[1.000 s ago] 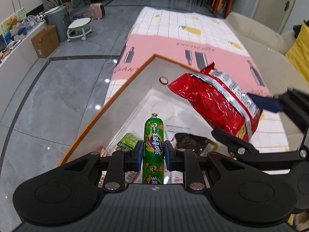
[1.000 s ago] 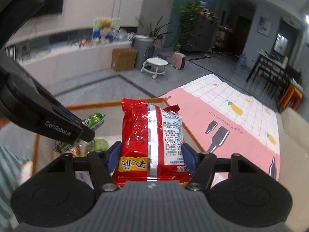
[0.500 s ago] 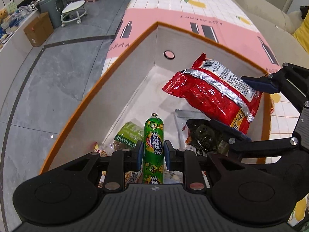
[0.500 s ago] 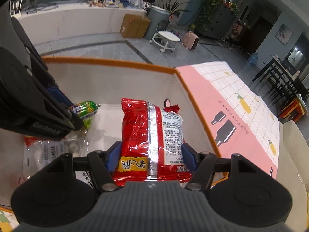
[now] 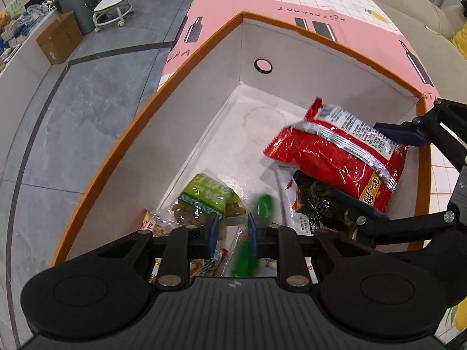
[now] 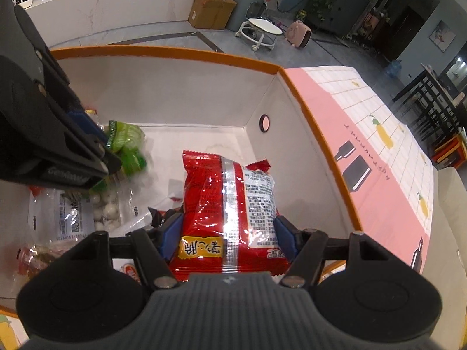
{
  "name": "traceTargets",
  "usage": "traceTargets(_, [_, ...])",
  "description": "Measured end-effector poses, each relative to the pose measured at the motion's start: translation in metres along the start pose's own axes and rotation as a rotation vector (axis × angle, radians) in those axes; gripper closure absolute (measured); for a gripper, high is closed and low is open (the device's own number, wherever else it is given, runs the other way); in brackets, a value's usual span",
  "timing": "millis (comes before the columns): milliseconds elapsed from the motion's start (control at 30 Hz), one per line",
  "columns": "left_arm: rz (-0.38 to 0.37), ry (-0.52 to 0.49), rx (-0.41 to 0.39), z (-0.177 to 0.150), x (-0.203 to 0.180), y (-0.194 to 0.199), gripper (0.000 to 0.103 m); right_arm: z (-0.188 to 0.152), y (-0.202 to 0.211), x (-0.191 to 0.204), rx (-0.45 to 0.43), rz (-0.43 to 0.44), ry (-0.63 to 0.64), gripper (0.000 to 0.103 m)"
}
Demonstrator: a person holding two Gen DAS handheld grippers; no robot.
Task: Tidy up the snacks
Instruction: 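Open both tools to drop the sausage stick and red packet into the box, then withdraw both tools from the box toward the last two packets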
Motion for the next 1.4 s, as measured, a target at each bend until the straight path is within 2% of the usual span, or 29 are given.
traceTargets(100, [0.005,-0.010,-0.001,0.001,-0.001,0.004,0.068,0.000,0.003,-0.001,0.006,0.000,-0.007,0.036])
traceTargets(200, [0.003,-0.010,-0.012,0.003,-0.001,0.010,0.058,0.002,0.011,-0.003,0.000,0.002,-0.023,0.029])
traceTargets(267, [0.010,0.003,-0.027,0.004,-0.001,0.017,0.055,0.005,0.017,-0.006,-0.013,-0.004,-0.033,0.025])
traceTargets(400, [0.010,-0.003,-0.073,0.007,-0.004,0.032,0.050,0.011,0.033,-0.013,-0.048,-0.023,-0.059,0.024])
traceTargets(567, [0.022,-0.016,-0.160,0.014,-0.013,0.056,0.050,0.014,0.062,-0.028,-0.121,-0.054,-0.142,0.023])
traceTargets(767, [-0.004,-0.003,-0.262,0.019,-0.030,0.086,0.050,0.003,0.108,-0.049,-0.222,-0.085,-0.300,0.023])
traceTargets(900, [-0.027,-0.013,-0.322,0.016,-0.049,0.107,0.050,-0.018,0.137,-0.061,-0.262,-0.089,-0.423,0.023])
traceTargets(1067, [-0.077,-0.053,-0.382,0.007,-0.081,0.125,0.046,-0.052,0.167,-0.069,-0.297,-0.120,-0.514,0.023])
traceTargets(1300, [-0.173,-0.092,-0.377,-0.010,-0.133,0.127,0.046,-0.117,0.186,-0.078,-0.280,-0.187,-0.622,0.023])
traceTargets(1400, [-0.203,-0.112,-0.366,-0.017,-0.154,0.119,0.046,-0.145,0.187,-0.080,-0.259,-0.243,-0.653,0.024])
Point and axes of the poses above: each gripper's, at about its wrist camera, not at the fingertips, and y roughly against the way its jaws point, x to its left, z to its top, the point moved 5 cm from there along -y, roughly the way its jaws point, and after that the axes turned 12 degrees about -x, right-handed, at the moved point
